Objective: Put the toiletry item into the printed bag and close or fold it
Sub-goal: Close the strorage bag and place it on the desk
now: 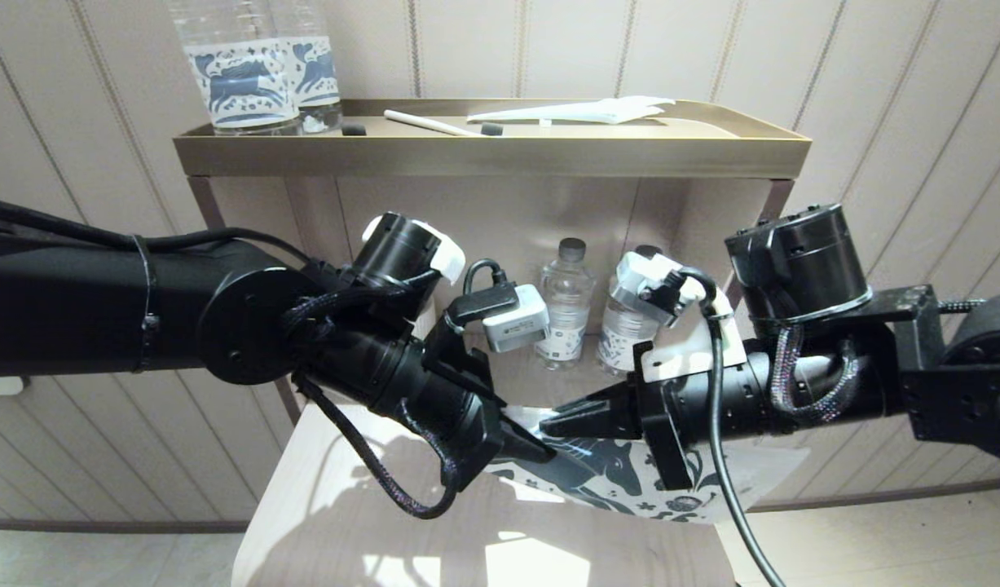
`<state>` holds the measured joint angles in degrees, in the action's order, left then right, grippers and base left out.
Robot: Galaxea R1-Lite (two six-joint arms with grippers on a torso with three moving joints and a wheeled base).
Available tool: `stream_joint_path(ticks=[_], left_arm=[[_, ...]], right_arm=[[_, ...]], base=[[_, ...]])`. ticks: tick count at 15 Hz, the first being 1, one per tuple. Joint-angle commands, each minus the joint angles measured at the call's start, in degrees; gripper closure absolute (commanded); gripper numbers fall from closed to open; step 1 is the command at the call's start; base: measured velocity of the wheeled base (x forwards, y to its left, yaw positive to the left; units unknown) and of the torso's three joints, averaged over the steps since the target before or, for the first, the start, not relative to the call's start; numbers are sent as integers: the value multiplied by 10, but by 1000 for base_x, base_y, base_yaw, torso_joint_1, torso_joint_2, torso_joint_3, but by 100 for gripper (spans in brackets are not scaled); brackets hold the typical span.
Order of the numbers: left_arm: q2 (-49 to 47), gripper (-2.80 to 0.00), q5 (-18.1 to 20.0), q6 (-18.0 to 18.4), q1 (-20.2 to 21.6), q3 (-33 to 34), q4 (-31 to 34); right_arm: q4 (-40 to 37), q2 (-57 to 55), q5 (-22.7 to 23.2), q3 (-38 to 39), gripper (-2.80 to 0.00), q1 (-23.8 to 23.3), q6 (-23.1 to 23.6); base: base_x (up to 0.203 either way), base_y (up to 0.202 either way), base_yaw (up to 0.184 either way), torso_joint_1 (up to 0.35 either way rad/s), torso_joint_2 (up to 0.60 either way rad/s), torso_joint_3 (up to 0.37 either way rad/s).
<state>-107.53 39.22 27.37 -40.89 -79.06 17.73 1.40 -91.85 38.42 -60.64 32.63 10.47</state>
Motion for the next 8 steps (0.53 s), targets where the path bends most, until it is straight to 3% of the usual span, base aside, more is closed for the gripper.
stream_joint_path(ticks=[1,8], left_arm=[[6,0,2,8,2,1,10],[-1,0,2,16,2,-3,14]], right_arm=[[-1,7,4,3,0,-2,2],[-1,-2,5,3,0,-6,3]], base=[[0,0,0,0,0,0],[0,0,0,0,0,0]])
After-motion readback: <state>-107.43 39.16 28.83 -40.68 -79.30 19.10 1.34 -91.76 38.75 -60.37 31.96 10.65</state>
